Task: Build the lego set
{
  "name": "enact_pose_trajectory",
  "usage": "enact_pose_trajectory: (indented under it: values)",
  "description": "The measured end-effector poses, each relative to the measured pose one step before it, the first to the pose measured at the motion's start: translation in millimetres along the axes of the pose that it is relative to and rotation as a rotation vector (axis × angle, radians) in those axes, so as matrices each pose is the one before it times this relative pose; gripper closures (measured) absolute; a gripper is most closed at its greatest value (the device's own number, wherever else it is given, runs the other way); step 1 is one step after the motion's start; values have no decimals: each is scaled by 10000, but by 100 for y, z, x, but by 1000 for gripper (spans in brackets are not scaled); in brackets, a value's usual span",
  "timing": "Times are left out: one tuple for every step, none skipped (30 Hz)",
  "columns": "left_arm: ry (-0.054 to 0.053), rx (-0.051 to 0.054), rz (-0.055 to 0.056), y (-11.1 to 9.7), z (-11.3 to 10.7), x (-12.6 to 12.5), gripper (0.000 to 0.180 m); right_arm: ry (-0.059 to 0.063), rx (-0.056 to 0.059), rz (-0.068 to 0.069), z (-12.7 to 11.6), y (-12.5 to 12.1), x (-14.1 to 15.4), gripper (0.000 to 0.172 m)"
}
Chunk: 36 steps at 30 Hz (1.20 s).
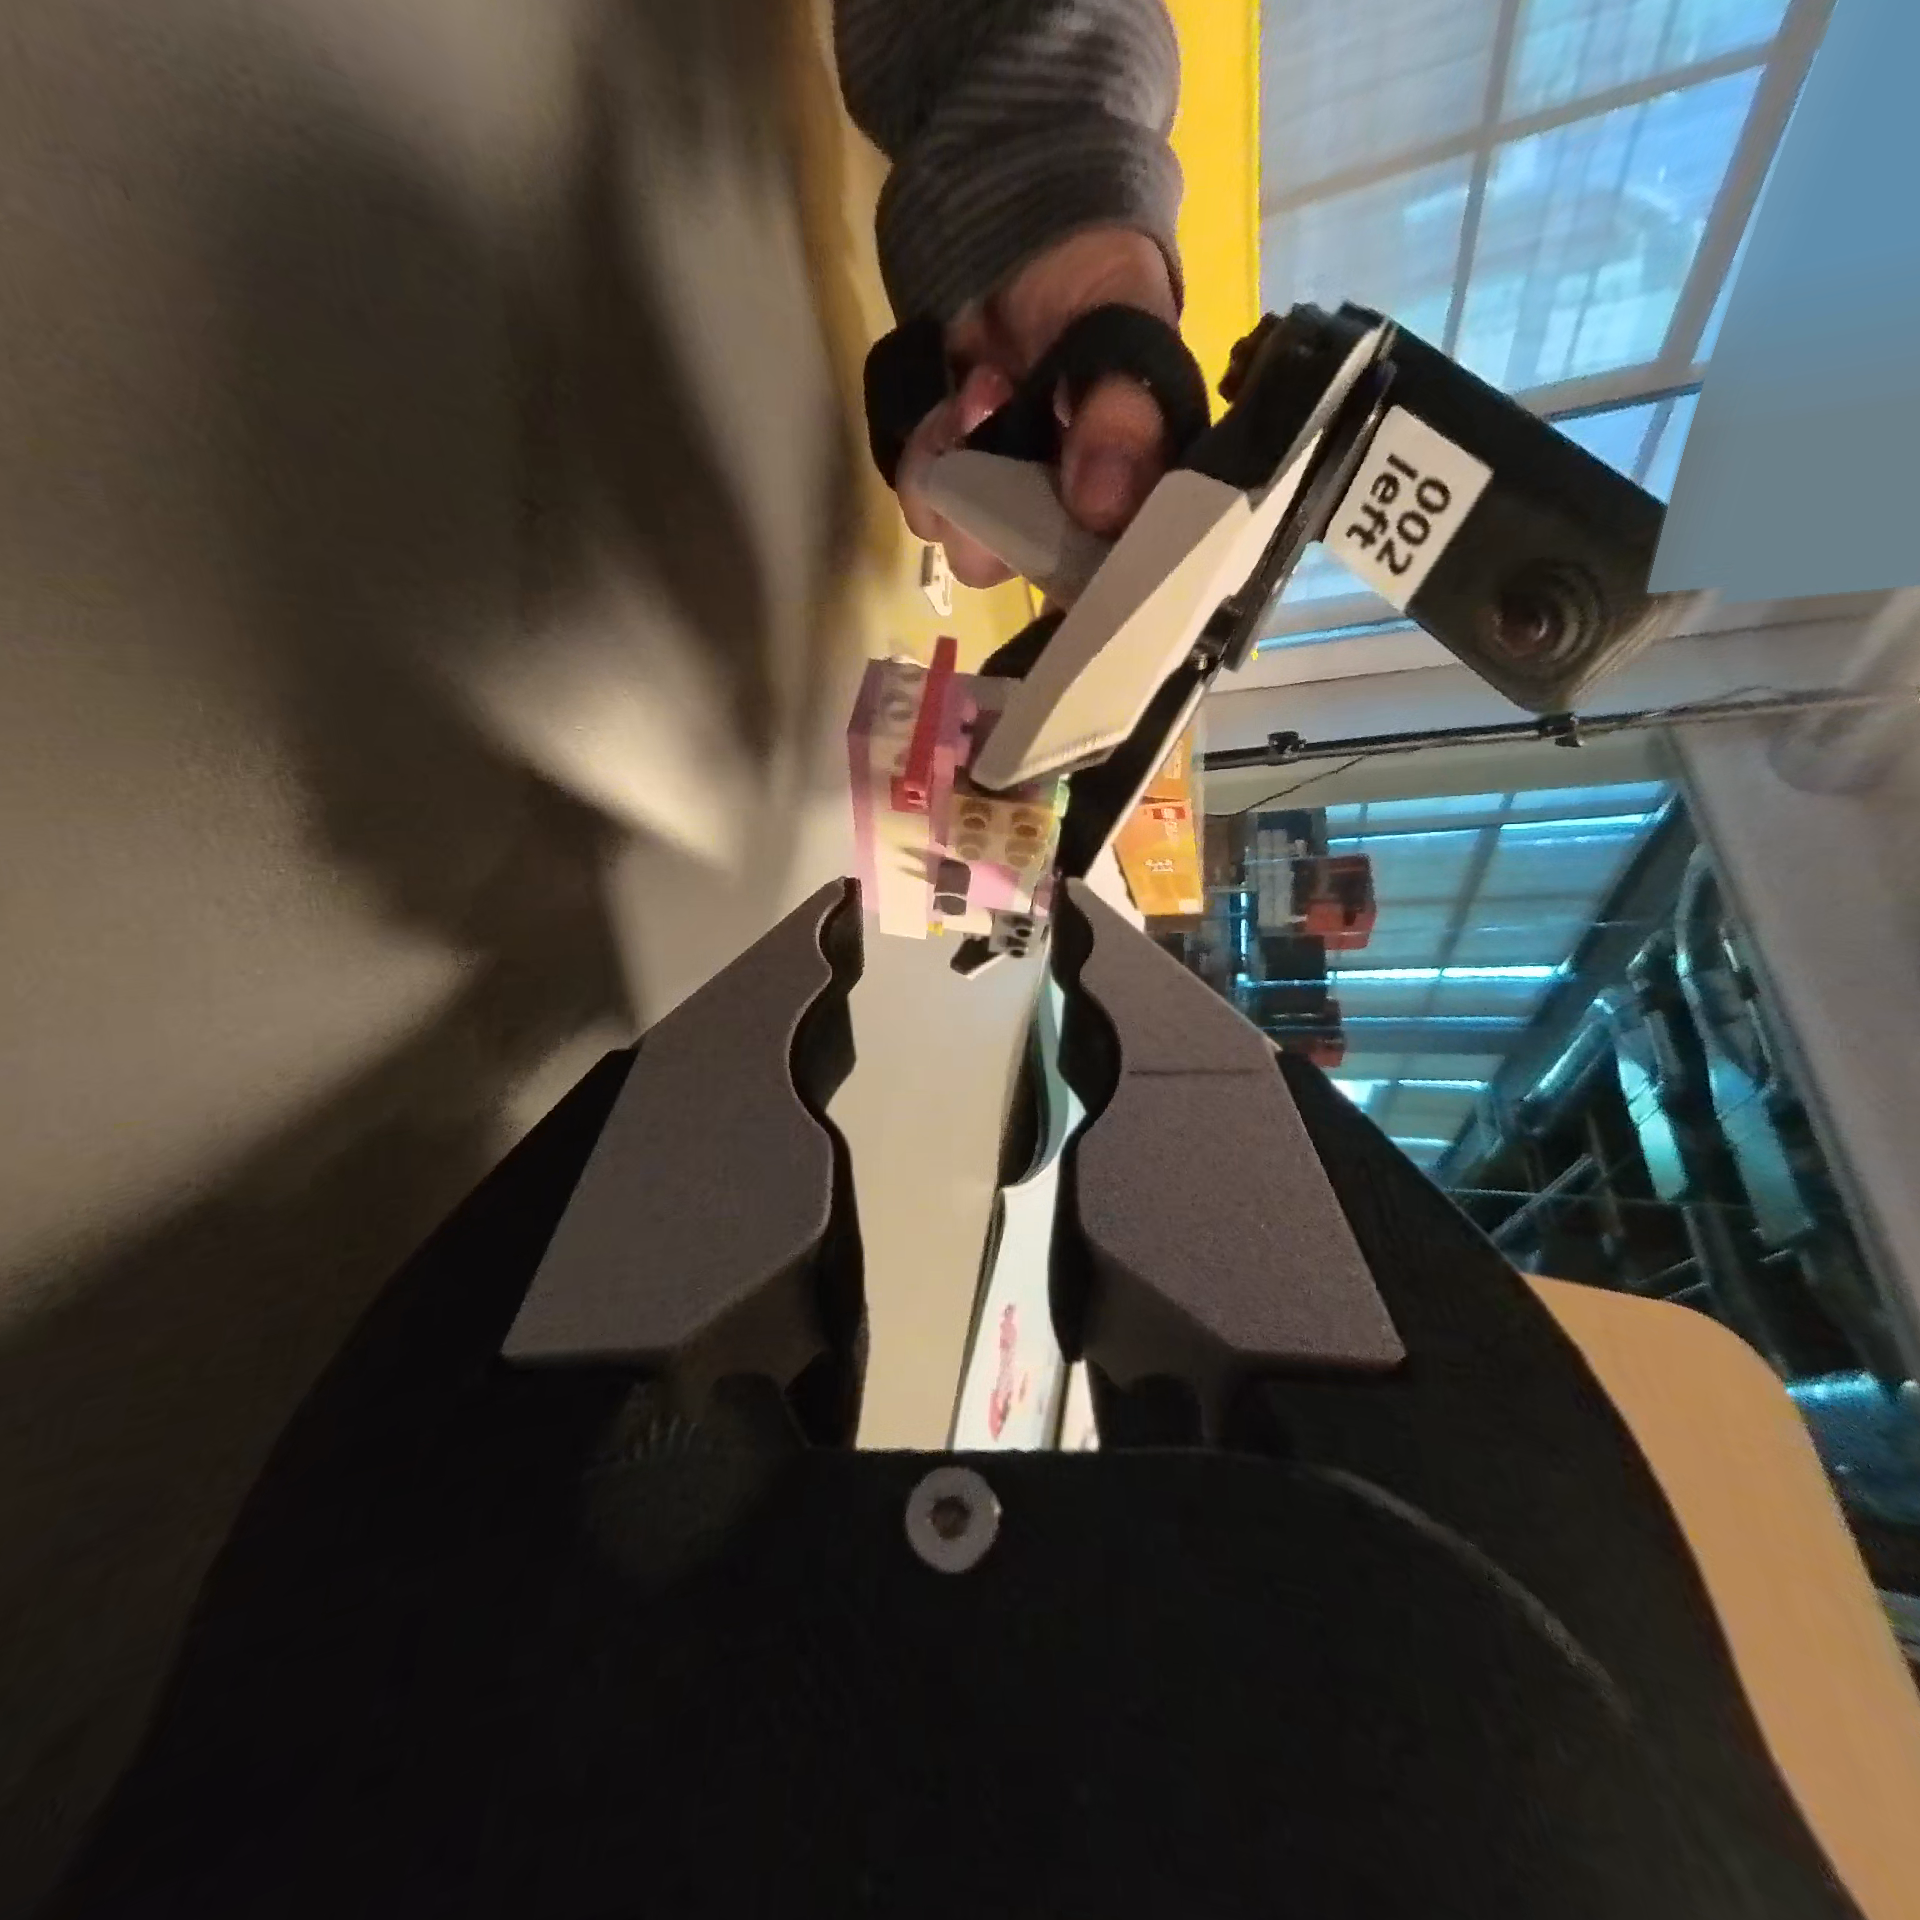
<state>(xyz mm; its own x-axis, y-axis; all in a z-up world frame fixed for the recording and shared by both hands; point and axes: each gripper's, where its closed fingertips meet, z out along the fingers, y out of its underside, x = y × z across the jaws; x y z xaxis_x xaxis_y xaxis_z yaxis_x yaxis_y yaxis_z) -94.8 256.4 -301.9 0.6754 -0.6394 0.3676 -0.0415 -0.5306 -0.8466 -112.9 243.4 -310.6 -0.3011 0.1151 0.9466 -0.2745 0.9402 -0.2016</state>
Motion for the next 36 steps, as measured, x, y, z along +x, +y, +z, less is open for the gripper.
enact_pose_trajectory:
  values:
    - [-2, -21, -9, 27, 7, -6, 120, -2, -3, -38, 92, -59, -70, 137]
    - [-5, -27, -13, 47, 17, -21, 120, -15, -10, -22, 88, -53, -68, 137]
    - [-6, -33, -9, 58, 22, -35, 120, -30, -18, -31, 62, -30, -64, 137]
    - [12, -42, 10, 80, 34, 16, 120, -52, -15, -66, -4, -49, -49, 137]
    - [-19, -25, 22, 43, 40, -15, 120, -95, -32, -49, -7, -29, -45, 137]
    - [-39, -9, 28, 22, -3, -48, 120, -113, -70, 61, 4, 15, -32, 138]
    - [-3, 9, -9, -21, -51, -26, 120, -84, -74, 96, 8, 19, 19, 138]
    - [22, 36, -31, -59, -78, 1, 120, -23, -81, 45, -1, 39, 110, 139]
    - [87, 2, 8, 2, -51, 98, 128, 4, -93, 15, -38, 132, 154, 151]
    - [-31, 17, -16, -11, 17, -54, 128, -49, -6, 69, 16, 57, 60, 152]
    - [-58, -30, 21, 67, 37, -83, 128, -60, -27, 22, 24, 94, -20, 152]
    - [-96, 17, 43, -1, 13, -135, 128, 0, -45, 36, 21, 109, -20, 152]
    - [-83, -16, 44, 47, 28, -101, 128, -3, 9, 126, 4, 149, -48, 151]
    - [-39, 31, 1, -56, 15, -35, 128, 27, 43, 161, 15, 68, 25, 151]
    - [15, 50, -17, -81, 0, 25, 128, 90, 92, 53, -37, 15, 58, 151]
    - [-10, 31, -22, -42, 7, -13, 128, 86, 72, -12, -37, 41, 62, 151]
    - [-108, -57, 32, 105, 30, -146, 128, 30, 19, 22, 1, 77, 17, 149]
    - [-261, -143, 128, 234, 36, -370, 128, -23, 23, 89, -16, 62, -15, 142]
    - [-227, -148, 134, 226, 62, -283, 128, -51, -3, 103, -40, 87, -14, 138]
    - [-104, -67, 85, 70, 48, -93, 128, 5, -30, 46, -32, 129, 61, 137]
    - [-89, 1, 61, -1, 21, -65, 128, 24, -34, -30, -48, 153, 77, 136]
    - [-126, -15, 73, 6, 10, -128, 128, 8, -54, -41, -46, 242, 41, 136]
    - [-117, -20, 97, 21, 0, -113, 128, 4, -75, -18, -43, 265, 32, 135]
    - [-133, -19, 98, 19, -2, -136, 128, 1, -73, 18, -60, 280, 44, 134]
    - [-137, -81, 119, 106, 23, -134, 128, -7, -72, 75, -178, 345, 71, 133]
    - [-132, -168, 123, 241, 66, -149, 128, -23, -71, 145, -91, 371, 46, 133]
    - [-63, -114, 108, 157, 54, -38, 128, -11, -89, 223, -92, 494, 44, 132]
    - [-15, -25, 79, 34, -17, 25, 128, 62, -54, 291, -60, 480, 219, 132]
    - [11, -57, 75, 71, -68, 7, 128, 90, 40, 366, -100, 375, 297, 132]
    - [50, -110, 46, 134, -118, -2, 128, 92, 98, 470, -95, 252, 325, 132]
    - [81, -127, 30, 162, -160, -15, 128, 110, 119, 512, -99, 194, 391, 132]
    - [143, -91, 54, 130, -171, 88, 128, 143, 108, 455, -90, 177, 430, 132]
    - [190, -102, 67, 177, -199, 169, 128, 160, 95, 372, -102, 169, 430, 133]
    - [171, -102, 56, 183, -204, 159, 128, 169, 82, 317, -91, 151, 426, 133]
    - [72, -61, 24, 128, -182, 26, 128, 166, 54, 287, -65, 171, 400, 134]
    - [52, -52, 78, 116, -145, 46, 128, 152, 42, 255, -48, 172, 351, 135]
